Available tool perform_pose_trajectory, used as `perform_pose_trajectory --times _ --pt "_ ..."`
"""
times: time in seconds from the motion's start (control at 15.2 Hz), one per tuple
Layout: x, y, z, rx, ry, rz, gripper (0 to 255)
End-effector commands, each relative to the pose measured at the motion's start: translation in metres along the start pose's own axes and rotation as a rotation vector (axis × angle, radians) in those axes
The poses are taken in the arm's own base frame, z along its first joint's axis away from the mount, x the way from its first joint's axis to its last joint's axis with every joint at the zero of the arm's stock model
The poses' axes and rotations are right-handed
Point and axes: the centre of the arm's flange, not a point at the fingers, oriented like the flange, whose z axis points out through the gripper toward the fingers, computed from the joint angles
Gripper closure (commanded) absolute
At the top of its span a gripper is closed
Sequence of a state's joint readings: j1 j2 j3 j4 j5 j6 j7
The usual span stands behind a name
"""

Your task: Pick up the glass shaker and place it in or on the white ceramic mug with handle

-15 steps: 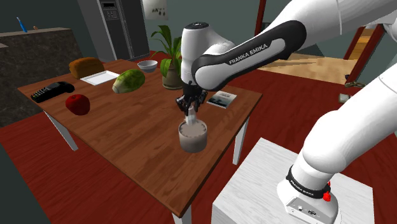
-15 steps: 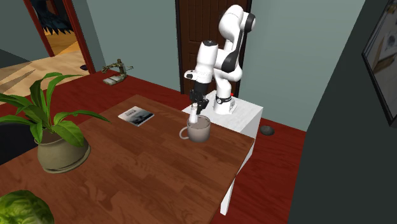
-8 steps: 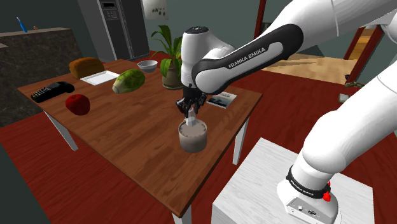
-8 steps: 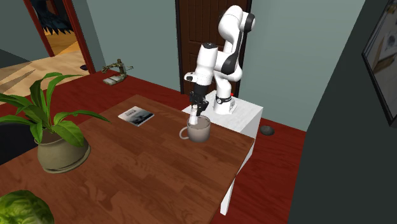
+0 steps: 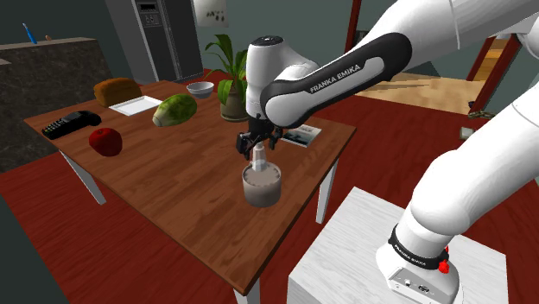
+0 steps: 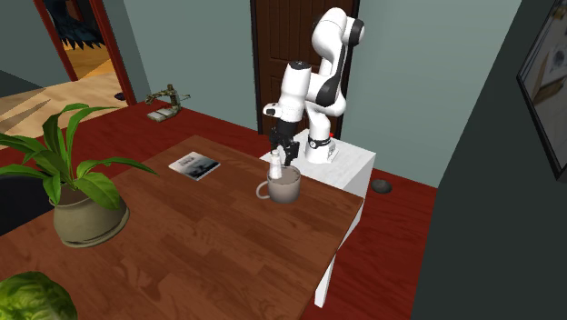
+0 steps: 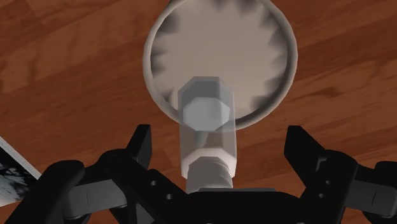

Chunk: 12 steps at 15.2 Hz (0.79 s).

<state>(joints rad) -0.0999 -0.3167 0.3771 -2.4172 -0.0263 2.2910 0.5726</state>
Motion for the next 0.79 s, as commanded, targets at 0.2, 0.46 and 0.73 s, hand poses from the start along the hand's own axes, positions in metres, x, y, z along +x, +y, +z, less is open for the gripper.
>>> perform_pose_trajectory --times 0.2,0.46,0.73 --pt "0.000 0.000 -0.050 0.000 0.000 0.000 0" --pt "0.000 0.000 -0.050 0.000 0.000 0.000 0" --pt "0.000 0.000 -0.050 0.000 0.000 0.000 0"
